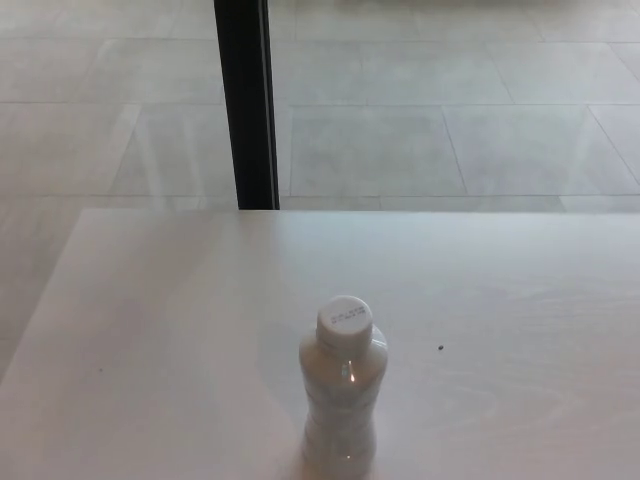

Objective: The robot uses its left hand to to lift the bottle kept on the middle of the desk and tilts it towards its right hand. It then uses its right hand to rotate its cap to open it and places the bottle and cap back on the desk

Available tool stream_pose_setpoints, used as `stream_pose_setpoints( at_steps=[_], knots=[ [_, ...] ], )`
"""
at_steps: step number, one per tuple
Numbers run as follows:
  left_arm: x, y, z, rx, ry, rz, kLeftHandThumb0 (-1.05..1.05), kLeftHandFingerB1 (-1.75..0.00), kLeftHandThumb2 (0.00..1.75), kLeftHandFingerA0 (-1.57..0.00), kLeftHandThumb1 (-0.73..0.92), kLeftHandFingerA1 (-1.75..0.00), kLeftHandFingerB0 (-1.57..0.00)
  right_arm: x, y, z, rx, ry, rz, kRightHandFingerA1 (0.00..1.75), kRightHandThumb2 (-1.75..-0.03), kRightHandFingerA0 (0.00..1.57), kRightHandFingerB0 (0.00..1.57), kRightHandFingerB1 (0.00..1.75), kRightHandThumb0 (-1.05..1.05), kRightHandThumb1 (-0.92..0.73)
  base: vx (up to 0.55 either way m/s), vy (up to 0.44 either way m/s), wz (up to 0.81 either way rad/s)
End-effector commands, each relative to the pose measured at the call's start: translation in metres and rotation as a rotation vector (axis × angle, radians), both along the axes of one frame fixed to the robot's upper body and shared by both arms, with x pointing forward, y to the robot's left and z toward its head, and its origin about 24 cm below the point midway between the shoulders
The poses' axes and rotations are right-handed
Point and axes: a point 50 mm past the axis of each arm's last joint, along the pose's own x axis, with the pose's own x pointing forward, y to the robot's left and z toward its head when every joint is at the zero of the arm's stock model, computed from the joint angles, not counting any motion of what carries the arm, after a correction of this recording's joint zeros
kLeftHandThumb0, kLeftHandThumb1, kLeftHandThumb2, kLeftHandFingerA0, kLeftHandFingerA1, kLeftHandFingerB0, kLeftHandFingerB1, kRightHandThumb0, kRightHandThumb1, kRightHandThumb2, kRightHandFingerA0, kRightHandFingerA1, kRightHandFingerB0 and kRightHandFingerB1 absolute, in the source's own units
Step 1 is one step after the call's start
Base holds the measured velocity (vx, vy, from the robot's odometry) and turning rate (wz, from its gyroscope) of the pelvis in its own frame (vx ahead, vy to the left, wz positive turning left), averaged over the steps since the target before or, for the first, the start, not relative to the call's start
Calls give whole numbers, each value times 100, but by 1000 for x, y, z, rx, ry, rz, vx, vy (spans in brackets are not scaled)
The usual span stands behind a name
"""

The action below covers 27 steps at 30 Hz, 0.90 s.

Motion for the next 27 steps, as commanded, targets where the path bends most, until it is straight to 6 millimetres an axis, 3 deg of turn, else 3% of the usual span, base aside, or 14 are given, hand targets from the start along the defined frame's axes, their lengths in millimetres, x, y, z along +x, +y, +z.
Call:
stream_pose_setpoints(
  at_steps=[1,3,4,6,8,9,11,13,15,16,18,22,23,27],
  knots=[
    [18,40,34,147,-474,277,-64,-21,65,-9,73,-19,-11,11,-46,39,-61,-384,-297,63,-99,11,3,23,-85,-58,0,0,0],
    [27,45,40,156,-479,192,-64,-26,64,-3,81,-24,-11,19,-51,45,-51,-446,-327,64,-100,8,4,23,-88,-59,0,0,0],
    [52,57,52,188,-556,116,-69,-23,69,-6,73,-16,-11,38,-57,58,-12,-607,-337,17,-106,0,3,6,-100,-69,0,0,0],
    [68,64,60,220,-621,104,-67,-29,92,0,61,-23,-12,47,-60,67,-32,-635,-324,27,-107,0,1,20,-85,-64,0,0,0],
    [117,75,91,339,-776,7,-57,-24,67,-10,78,-23,-12,73,-66,95,-61,-771,-256,25,-110,0,0,20,-87,-67,0,0,0],
    [130,76,101,362,-817,-23,-30,-47,109,0,61,-49,0,81,-67,103,-74,-798,-236,20,-113,0,1,12,-95,-73,2,2,6],
    [147,77,117,395,-878,-67,-30,-47,109,0,61,-49,0,91,-68,116,-93,-837,-207,20,-113,0,1,12,-95,-73,0,0,0],
    [185,72,151,412,-1020,-157,-53,-24,64,-14,83,-28,-8,120,-63,146,-116,-972,-127,22,-110,0,2,12,-97,-70,0,0,0],
    [203,69,167,428,-1061,-184,-30,-47,110,0,62,-48,0,135,-57,160,-113,-1017,-100,29,-109,0,0,22,-87,-64,0,0,0],
    [221,65,182,434,-1104,-223,-59,-26,65,-20,81,-30,-14,148,-49,175,-109,-1057,-34,17,-112,0,0,11,-101,-73,0,0,0],
    [241,57,198,418,-1192,-270,-65,-39,89,-16,62,-45,-10,163,-37,193,-127,-1093,24,25,-111,2,0,11,-95,-70,0,0,0],
    [279,23,222,374,-1272,-407,-82,-45,60,-41,64,-63,-41,196,0,227,-150,-1194,267,61,-107,3,1,49,-91,-64,0,0,0],
    [286,15,226,359,-1290,-454,-84,-49,60,-35,65,-67,-38,201,7,231,-118,-1227,298,71,-65,2,11,56,-91,-76,0,0,0],
    [316,-31,232,292,-1362,-580,-72,-37,60,-25,67,-51,-26,225,51,248,-107,-1240,496,58,-65,13,11,50,-91,-79,0,0,0]
  ],
)
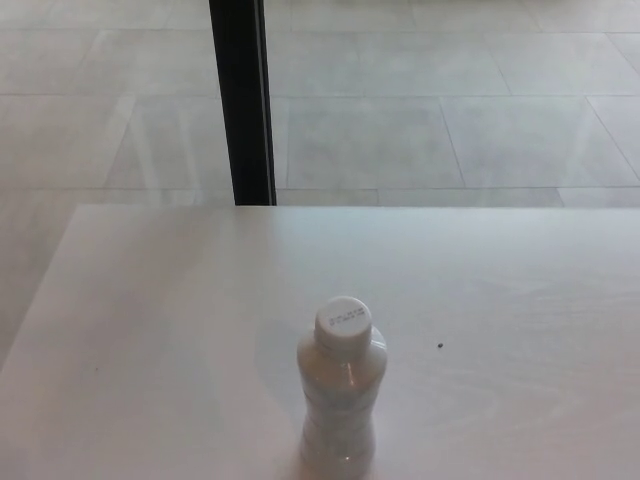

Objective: The robot uses its left hand to to lift the bottle kept on the middle of the desk and tilts it towards its right hand. It then uses its right hand to rotate its cap to open it and places the bottle and cap back on the desk

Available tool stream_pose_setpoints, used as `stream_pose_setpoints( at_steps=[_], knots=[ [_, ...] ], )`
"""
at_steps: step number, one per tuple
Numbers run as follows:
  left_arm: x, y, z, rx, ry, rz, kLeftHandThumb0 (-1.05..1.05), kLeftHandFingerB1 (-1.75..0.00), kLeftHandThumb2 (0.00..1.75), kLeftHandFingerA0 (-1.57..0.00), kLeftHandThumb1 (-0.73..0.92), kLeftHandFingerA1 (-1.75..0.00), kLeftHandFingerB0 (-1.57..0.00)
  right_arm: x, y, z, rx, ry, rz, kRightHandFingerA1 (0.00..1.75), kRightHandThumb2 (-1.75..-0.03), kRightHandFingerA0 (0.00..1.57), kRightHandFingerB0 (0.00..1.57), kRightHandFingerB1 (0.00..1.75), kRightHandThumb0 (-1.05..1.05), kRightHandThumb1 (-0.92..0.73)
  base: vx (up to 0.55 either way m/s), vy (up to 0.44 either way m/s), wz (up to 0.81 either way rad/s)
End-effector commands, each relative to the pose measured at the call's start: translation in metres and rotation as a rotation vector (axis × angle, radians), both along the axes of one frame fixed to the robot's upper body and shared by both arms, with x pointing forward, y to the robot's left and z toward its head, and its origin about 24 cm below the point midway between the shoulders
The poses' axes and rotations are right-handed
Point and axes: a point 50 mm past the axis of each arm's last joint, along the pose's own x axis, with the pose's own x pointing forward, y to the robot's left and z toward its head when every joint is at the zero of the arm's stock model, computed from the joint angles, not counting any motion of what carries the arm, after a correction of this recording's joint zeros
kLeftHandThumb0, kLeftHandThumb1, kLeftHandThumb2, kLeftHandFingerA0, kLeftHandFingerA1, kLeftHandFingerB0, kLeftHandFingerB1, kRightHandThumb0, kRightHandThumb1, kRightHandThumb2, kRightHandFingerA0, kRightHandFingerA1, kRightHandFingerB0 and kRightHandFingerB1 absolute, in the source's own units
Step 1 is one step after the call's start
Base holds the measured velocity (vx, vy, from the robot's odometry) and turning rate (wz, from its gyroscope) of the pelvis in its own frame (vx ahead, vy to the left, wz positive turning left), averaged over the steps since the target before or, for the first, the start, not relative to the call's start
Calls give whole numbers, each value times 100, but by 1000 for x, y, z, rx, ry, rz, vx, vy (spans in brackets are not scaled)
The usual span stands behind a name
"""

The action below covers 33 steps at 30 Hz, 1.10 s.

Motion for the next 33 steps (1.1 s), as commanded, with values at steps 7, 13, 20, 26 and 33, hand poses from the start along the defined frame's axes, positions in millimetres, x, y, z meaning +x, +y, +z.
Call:
stream_pose_setpoints(
  at_steps=[7,13,20,26,33],
  knots=[
    [95,-117,100,125,-245,-487,-63,-36,62,-17,76,-47,-17,82,130,97,-48,-277,555,47,-65,14,11,37,-89,-82,0,0,0],
    [102,-140,100,218,-204,-561,-65,-36,62,-14,76,-45,-16,83,152,78,-25,-231,631,52,-107,3,0,50,-38,-45,0,0,0],
    [99,-152,96,221,-155,-629,-39,-49,110,-2,53,-52,0,81,160,66,-13,-180,654,44,-65,20,15,29,-77,-85,0,0,0],
    [96,-162,84,233,-93,-705,-65,-38,63,-15,79,-46,-15,81,161,66,-9,-169,667,44,-65,24,18,29,-76,-84,0,0,0],
    [92,-178,62,241,-6,-774,-71,-37,62,-20,78,-51,-18,82,161,67,-2,-166,674,45,-65,26,19,29,-73,-84,0,0,0]
  ],
)
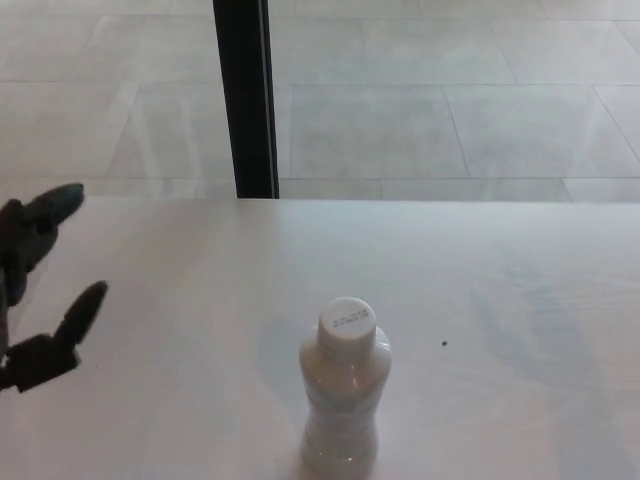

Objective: The robot uses its left hand to to lift the bottle kept on the middle of the desk and tilts it towards its right hand. It then uses its right hand to rotate its cap to open it and places the bottle and cap back on the desk

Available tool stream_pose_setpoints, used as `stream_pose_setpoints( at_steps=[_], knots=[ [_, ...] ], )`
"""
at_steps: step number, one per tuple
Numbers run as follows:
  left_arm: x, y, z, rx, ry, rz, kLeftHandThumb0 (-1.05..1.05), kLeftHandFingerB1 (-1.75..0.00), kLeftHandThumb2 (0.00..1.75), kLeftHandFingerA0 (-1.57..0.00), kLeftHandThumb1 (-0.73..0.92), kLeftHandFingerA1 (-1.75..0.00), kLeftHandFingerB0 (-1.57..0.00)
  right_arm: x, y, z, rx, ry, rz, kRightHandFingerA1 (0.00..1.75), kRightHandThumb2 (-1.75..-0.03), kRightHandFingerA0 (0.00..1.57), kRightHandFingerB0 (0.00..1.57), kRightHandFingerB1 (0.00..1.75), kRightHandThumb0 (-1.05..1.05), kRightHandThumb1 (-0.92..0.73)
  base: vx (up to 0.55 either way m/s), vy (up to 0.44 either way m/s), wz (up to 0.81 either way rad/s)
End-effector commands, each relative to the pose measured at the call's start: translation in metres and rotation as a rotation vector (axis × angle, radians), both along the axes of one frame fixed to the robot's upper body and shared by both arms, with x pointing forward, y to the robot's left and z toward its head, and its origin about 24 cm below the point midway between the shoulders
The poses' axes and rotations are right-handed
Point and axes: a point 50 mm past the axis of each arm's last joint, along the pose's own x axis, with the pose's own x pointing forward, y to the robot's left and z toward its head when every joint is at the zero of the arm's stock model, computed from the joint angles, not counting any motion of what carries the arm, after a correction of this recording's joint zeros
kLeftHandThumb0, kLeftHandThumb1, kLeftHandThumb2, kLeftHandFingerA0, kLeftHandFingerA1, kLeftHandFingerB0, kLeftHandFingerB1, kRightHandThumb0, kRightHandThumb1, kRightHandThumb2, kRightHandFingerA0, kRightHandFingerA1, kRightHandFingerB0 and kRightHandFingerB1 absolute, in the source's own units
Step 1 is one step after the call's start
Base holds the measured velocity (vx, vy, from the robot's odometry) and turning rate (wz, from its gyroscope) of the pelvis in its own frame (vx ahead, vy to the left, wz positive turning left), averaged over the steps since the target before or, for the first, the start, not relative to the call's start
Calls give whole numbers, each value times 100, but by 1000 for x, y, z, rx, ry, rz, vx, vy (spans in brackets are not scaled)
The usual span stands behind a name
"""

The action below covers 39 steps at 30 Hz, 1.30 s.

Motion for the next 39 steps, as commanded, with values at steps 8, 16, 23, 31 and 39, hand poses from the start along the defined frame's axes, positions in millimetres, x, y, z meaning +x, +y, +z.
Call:
stream_pose_setpoints(
  at_steps=[8,16,23,31,39],
  knots=[
    [-9,-49,-51,131,232,-199,-89,-34,99,-3,57,-55,-7,1,3,-2,42,47,22,48,-65,32,25,29,-67,-81,0,0,0],
    [-3,-79,-57,126,217,-251,-89,-36,106,-2,58,-58,0,2,10,-5,20,63,32,56,-96,29,18,44,-65,-66,0,0,0],
    [-3,-82,-60,134,216,-265,-89,-30,104,-4,59,-53,-5,5,12,-4,17,57,36,57,-97,31,16,44,-66,-67,0,0,0],
    [-12,-78,-70,194,260,-257,-94,-18,109,0,63,-37,0,7,13,-3,34,55,30,59,-97,35,18,44,-65,-65,0,0,0],
    [-17,-80,-78,228,332,-267,-105,0,86,0,58,0,0,6,16,0,45,55,41,58,-97,33,19,44,-66,-65,0,0,0]
  ],
)
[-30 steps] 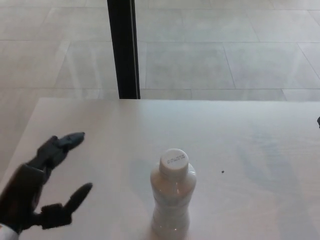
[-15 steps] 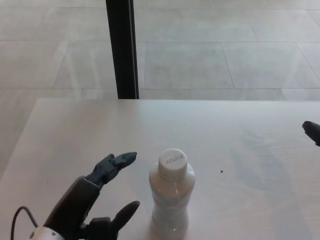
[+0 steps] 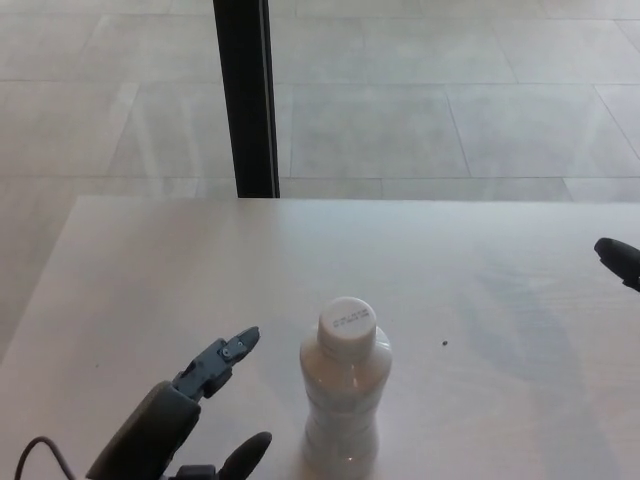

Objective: The robot uses its left hand to to lift the bottle kept on the middle of the desk and tilts it towards its right hand. It then uses its right hand to rotate its cap to open it and places the bottle and cap back on the desk

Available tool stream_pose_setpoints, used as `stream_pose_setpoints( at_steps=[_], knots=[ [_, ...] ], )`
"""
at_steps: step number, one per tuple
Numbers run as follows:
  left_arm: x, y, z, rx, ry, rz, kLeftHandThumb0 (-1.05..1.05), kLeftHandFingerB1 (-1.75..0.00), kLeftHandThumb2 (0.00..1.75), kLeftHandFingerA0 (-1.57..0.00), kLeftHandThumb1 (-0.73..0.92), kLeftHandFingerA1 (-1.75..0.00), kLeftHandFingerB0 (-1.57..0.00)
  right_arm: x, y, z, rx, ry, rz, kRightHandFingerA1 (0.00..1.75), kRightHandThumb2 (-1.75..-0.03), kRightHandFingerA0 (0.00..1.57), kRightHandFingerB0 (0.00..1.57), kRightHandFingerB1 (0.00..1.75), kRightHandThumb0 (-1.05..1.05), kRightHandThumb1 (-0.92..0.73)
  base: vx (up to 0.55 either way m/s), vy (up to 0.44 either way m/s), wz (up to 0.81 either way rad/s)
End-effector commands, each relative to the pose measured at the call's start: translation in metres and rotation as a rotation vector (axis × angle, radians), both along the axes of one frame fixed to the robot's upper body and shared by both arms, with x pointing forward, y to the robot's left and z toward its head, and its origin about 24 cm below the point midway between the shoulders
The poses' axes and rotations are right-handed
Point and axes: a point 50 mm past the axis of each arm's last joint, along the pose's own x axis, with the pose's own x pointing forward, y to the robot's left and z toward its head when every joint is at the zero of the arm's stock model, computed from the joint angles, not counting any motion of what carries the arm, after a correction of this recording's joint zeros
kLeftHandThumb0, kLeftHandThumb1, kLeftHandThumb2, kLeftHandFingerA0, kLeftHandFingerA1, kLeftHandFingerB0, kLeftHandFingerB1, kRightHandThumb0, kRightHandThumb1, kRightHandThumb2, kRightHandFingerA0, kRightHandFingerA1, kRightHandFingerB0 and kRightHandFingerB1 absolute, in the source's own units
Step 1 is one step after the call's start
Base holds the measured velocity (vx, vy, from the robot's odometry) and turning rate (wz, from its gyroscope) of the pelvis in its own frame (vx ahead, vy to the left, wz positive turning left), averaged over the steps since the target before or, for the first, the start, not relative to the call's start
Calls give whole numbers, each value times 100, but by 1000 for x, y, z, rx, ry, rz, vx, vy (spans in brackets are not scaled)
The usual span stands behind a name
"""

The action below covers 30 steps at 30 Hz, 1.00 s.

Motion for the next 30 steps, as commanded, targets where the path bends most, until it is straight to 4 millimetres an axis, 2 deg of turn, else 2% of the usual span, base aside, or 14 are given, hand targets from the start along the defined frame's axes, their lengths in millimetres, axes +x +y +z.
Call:
stream_pose_setpoints(
  at_steps=[1,3,4,5,8,9,12,13,14,20,21,27,28,30],
  knots=[
    [-2,0,-6,44,47,-3,-105,0,62,0,70,0,0,0,1,1,12,10,-6,58,-97,33,19,44,-66,-65,0,0,0],
    [-1,-4,-5,38,24,-2,-105,0,62,0,66,0,0,0,2,1,7,8,-4,51,-65,39,26,30,-65,-82,0,0,0],
    [1,-5,-5,31,17,8,-105,0,62,0,65,0,0,1,3,2,6,7,-5,59,-99,34,18,44,-67,-65,0,0,0],
    [1,-8,-4,18,12,16,-105,0,62,0,63,0,0,2,3,2,1,8,-5,51,-65,40,27,30,-66,-82,0,0,0],
    [2,-11,-2,3,7,21,-105,0,61,0,61,0,0,1,4,2,6,10,0,52,-65,40,28,30,-65,-82,0,0,0],
    [2,-13,-3,-20,1,28,-105,0,107,0,61,-19,0,1,4,2,3,14,-3,52,-65,39,29,30,-64,-82,0,0,0],
    [2,-14,-3,-20,-2,39,-105,-1,106,0,60,-19,0,0,4,1,-1,15,-3,52,-66,38,27,30,-65,-82,0,0,0],
    [2,-15,-3,-31,-2,42,-105,-1,106,0,61,-19,0,1,3,0,-5,16,-7,60,-97,34,21,45,-67,-64,0,0,0],
    [1,-15,-3,-29,-1,46,-105,0,106,0,61,-18,0,0,3,0,-5,17,-6,53,-65,39,29,30,-65,-82,0,0,0],
    [-2,-19,-8,-2,7,51,-102,-3,104,0,59,-21,0,1,3,1,3,15,-7,52,-64,40,31,30,-67,-81,0,0,0],
    [-4,-20,-10,-14,18,54,-105,0,57,0,55,0,0,1,3,1,4,14,-5,52,-65,39,29,30,-66,-81,0,0,0],
    [-4,-38,-17,-7,38,69,-99,0,76,0,42,0,0,4,9,0,13,15,6,53,-65,41,29,30,-64,-82,0,0,0],
    [-3,-42,-18,4,32,62,-92,-15,98,0,51,-28,0,5,10,0,12,13,9,53,-65,41,29,30,-64,-82,0,0,0],
    [-2,-51,-23,27,39,38,-98,0,76,0,43,0,0,4,11,-1,19,14,12,54,-64,42,29,30,-63,-81,0,0,0]
  ],
)
